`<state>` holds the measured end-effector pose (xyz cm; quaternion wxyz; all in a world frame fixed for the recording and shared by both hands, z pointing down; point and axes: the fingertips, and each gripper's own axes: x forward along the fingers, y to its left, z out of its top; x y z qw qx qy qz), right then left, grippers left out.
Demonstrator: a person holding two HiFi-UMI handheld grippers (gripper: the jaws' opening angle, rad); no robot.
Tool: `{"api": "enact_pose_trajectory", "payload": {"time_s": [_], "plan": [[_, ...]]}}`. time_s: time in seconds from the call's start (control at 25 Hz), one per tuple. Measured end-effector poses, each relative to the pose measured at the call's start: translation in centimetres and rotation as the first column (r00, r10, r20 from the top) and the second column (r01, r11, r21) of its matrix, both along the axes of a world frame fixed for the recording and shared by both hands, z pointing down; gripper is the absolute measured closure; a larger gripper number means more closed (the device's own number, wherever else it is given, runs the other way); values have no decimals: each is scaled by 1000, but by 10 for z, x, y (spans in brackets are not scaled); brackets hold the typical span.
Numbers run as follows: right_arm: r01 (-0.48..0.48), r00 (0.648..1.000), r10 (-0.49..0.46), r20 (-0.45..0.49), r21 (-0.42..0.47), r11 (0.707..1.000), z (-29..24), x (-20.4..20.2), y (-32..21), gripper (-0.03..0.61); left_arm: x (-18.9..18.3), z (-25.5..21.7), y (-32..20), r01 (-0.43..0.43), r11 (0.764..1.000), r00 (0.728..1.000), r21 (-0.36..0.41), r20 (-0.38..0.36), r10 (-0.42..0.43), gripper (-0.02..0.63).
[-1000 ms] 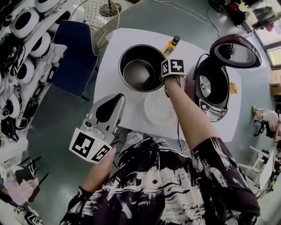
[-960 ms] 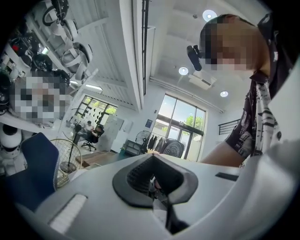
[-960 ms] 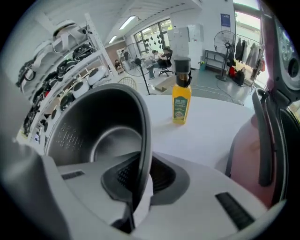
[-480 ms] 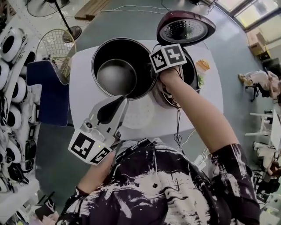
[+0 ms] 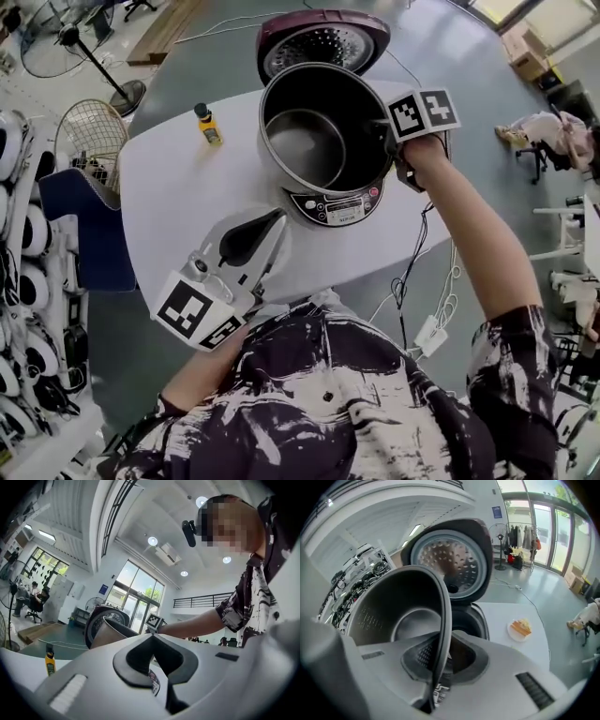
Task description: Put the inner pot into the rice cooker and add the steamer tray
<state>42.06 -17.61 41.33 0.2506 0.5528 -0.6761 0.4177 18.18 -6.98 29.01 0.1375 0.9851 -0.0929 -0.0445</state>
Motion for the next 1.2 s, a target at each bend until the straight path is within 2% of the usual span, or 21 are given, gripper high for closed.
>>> {"api": "enact_pose_trajectory", "payload": {"time_s": [0.16, 0.32, 0.72, 1.0, 1.2], "plan": [[-59, 998, 59, -15, -12, 998, 18, 47, -1, 565, 15, 1, 6, 12, 1000, 999, 3, 36, -12, 609], [-83, 996, 83, -21, -37, 996, 49, 66, -7, 563, 19, 5, 5, 48, 999, 997, 2, 66, -48, 609], [-50, 997, 43, -71, -105, 993, 99, 64, -19, 563, 21, 13, 3, 112, 994, 989, -6, 99, -111, 609], [-79, 984, 54, -167, -145, 986, 124, 61, -22, 563, 12, 15, 1, 131, 991, 987, -13, 98, -130, 609], [-80, 963, 35, -269, -162, 984, 128, 62, -25, 561, 4, 18, -1, 146, 989, 985, -14, 96, -144, 609]]}}
